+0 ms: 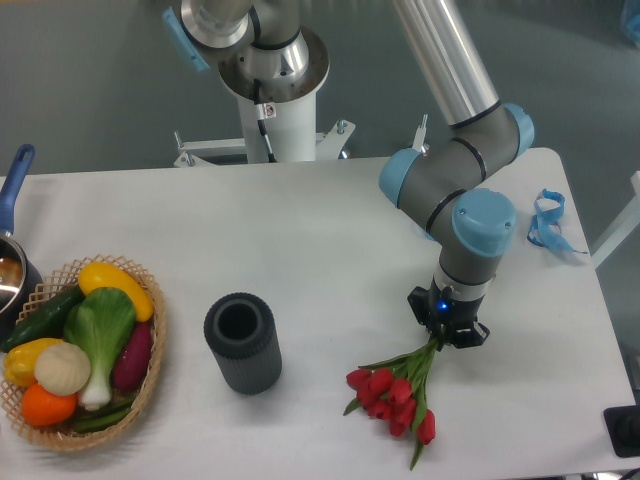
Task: Pick up the flowers from the table
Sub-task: 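Close the gripper around the tulip stems, then lift the held red tulips up off the table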
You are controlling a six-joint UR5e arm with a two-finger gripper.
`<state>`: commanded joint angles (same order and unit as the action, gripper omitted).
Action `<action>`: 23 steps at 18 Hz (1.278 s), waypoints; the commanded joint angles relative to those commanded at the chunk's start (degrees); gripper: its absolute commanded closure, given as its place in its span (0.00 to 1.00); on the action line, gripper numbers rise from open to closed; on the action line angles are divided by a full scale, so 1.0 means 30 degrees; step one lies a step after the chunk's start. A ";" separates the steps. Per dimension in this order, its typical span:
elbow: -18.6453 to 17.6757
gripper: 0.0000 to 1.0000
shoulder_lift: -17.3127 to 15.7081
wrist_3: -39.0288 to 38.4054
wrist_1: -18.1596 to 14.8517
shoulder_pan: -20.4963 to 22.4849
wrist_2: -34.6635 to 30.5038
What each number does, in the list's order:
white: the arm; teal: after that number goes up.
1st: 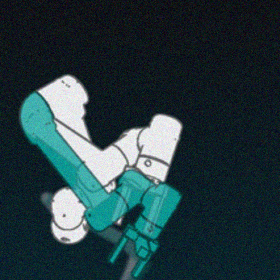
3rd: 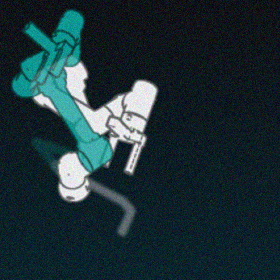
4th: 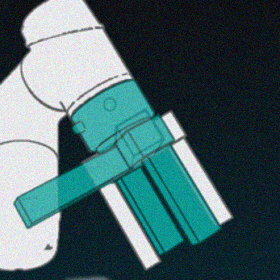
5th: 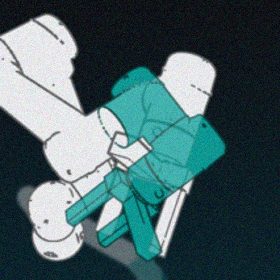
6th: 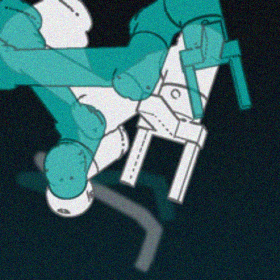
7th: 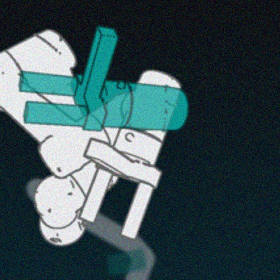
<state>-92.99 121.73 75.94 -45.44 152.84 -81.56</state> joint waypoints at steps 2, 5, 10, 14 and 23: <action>0.0058 0.89 -0.0526 0.0000 0.0000 0.0030 0.0116; 0.0146 0.89 -0.2046 -0.1076 0.0000 0.0175 0.2768; 0.0322 0.89 -0.3485 -0.2723 0.0029 0.0235 0.6497; 0.0001 0.89 -0.5212 -0.3923 0.0059 0.0322 0.9750; -0.1669 0.89 -0.7238 -0.5390 0.0059 0.1875 1.5054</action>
<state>-98.00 100.02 59.77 -45.26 158.47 -36.40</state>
